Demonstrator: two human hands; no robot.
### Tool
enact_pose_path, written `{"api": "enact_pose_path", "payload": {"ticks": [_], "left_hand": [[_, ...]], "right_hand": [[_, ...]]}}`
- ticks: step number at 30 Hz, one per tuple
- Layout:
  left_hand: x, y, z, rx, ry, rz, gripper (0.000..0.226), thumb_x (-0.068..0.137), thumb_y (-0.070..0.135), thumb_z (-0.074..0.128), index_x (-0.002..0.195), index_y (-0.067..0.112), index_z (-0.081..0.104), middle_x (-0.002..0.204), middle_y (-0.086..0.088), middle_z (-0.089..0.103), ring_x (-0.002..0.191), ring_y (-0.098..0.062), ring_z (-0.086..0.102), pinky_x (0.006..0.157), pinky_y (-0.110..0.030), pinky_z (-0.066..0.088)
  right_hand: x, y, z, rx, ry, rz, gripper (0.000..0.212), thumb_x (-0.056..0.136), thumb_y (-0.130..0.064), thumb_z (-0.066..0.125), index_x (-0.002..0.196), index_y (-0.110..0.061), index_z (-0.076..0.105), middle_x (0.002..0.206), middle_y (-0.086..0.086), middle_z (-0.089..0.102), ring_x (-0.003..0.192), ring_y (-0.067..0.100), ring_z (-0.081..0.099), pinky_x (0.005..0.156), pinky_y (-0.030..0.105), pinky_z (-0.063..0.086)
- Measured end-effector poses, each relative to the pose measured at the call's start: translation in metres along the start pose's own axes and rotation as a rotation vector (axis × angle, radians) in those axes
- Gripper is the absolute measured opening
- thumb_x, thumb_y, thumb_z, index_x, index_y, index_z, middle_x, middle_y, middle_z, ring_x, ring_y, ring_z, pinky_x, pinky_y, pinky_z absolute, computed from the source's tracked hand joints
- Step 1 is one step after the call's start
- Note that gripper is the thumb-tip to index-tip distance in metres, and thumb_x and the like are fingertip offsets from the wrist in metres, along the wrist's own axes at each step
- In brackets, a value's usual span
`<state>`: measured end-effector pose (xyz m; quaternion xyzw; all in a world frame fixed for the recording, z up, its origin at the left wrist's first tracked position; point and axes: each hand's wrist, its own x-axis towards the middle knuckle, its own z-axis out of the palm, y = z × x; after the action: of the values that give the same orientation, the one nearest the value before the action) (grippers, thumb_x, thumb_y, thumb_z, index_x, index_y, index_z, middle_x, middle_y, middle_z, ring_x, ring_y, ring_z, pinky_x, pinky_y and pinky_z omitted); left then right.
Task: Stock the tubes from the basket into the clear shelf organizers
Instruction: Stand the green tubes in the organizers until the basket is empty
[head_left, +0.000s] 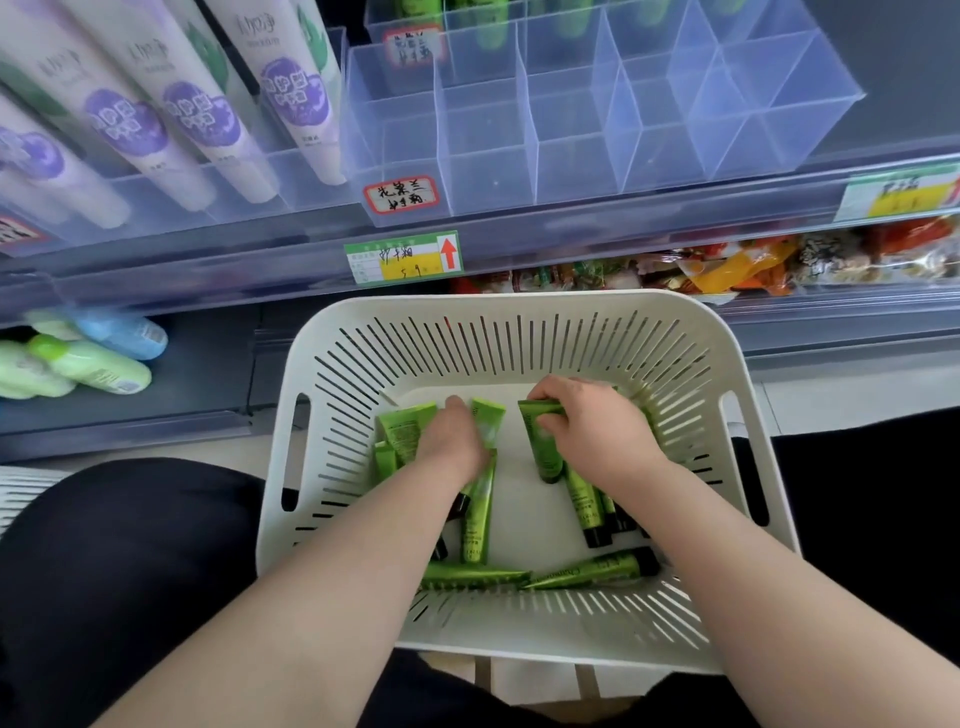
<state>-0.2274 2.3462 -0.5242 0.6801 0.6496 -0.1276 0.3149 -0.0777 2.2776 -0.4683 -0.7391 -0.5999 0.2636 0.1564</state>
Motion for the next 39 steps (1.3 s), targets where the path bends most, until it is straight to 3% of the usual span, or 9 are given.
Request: {"api": "enact_pose_path", "payload": {"ticks": [4,9,16,20,24,27,30,39], "left_hand": [[-0.005,-0.002,-0.003,-0.040,-0.048,0.016,0.016,0.081,0.015,0.065,0.096,0.015,0.061,0.094,-0.002,0.062,0.082,-0.021,0.061,0.063,-0.031,0.051],[-0.022,-0.010,-0.017,-0.158,0.049,0.174,0.018,0.080,0.025,0.066,0.092,0.025,0.052,0.089,0.003,0.059,0.081,-0.019,0.056,0.059,-0.027,0.040],[-0.065,-0.001,-0.058,-0.404,0.236,0.393,0.020,0.089,0.037,0.064,0.081,0.022,0.053,0.072,0.005,0.057,0.058,-0.008,0.051,0.050,-0.022,0.033],[-0.088,0.017,-0.089,-0.446,0.319,0.506,0.011,0.087,0.032,0.067,0.092,0.026,0.060,0.076,0.009,0.060,0.063,-0.004,0.054,0.053,-0.020,0.035],[-0.108,0.046,-0.130,-0.468,0.482,0.606,0.020,0.082,0.026,0.072,0.092,0.034,0.056,0.076,0.011,0.060,0.069,-0.010,0.057,0.060,-0.023,0.041],[-0.119,0.072,-0.161,-0.500,0.526,0.684,0.012,0.087,0.026,0.066,0.093,0.032,0.059,0.081,0.009,0.064,0.076,-0.014,0.062,0.072,-0.037,0.054],[-0.128,0.102,-0.191,-0.570,0.575,0.731,0.009,0.090,0.026,0.062,0.097,0.032,0.058,0.088,0.005,0.065,0.085,-0.019,0.064,0.077,-0.046,0.056],[-0.122,0.210,-0.251,-0.716,0.706,0.791,0.027,0.095,0.019,0.056,0.122,0.019,0.060,0.077,0.005,0.056,0.081,-0.028,0.065,0.077,-0.045,0.056]], "right_hand": [[0.002,0.000,-0.002,0.009,-0.005,0.003,0.021,0.088,-0.018,0.054,0.105,-0.030,0.059,0.095,-0.006,0.064,0.083,0.018,0.058,0.067,0.036,0.053],[-0.001,-0.005,-0.014,-0.007,0.014,-0.016,0.020,0.088,-0.020,0.057,0.105,-0.029,0.060,0.094,-0.006,0.064,0.084,0.016,0.057,0.069,0.034,0.052],[-0.020,-0.023,-0.051,0.026,0.165,-0.076,0.023,0.089,-0.019,0.057,0.111,-0.025,0.062,0.104,-0.003,0.058,0.092,0.020,0.058,0.077,0.038,0.051],[-0.032,-0.038,-0.088,-0.034,0.292,-0.129,0.023,0.089,-0.019,0.057,0.111,-0.025,0.062,0.106,-0.003,0.059,0.095,0.021,0.058,0.074,0.035,0.048],[-0.044,-0.050,-0.133,-0.119,0.418,-0.173,0.025,0.089,-0.021,0.056,0.113,-0.024,0.060,0.106,0.000,0.060,0.100,0.025,0.055,0.076,0.038,0.049],[-0.048,-0.056,-0.169,-0.128,0.495,-0.178,0.023,0.091,-0.020,0.053,0.113,-0.024,0.059,0.103,0.001,0.059,0.098,0.027,0.054,0.074,0.039,0.049],[-0.048,-0.061,-0.202,-0.147,0.585,-0.161,0.024,0.092,-0.019,0.052,0.113,-0.025,0.059,0.105,0.001,0.060,0.100,0.027,0.054,0.073,0.039,0.049],[-0.017,-0.060,-0.294,-0.144,0.832,-0.150,0.026,0.093,-0.020,0.050,0.118,-0.025,0.057,0.106,0.002,0.058,0.102,0.027,0.053,0.067,0.035,0.043]]}}
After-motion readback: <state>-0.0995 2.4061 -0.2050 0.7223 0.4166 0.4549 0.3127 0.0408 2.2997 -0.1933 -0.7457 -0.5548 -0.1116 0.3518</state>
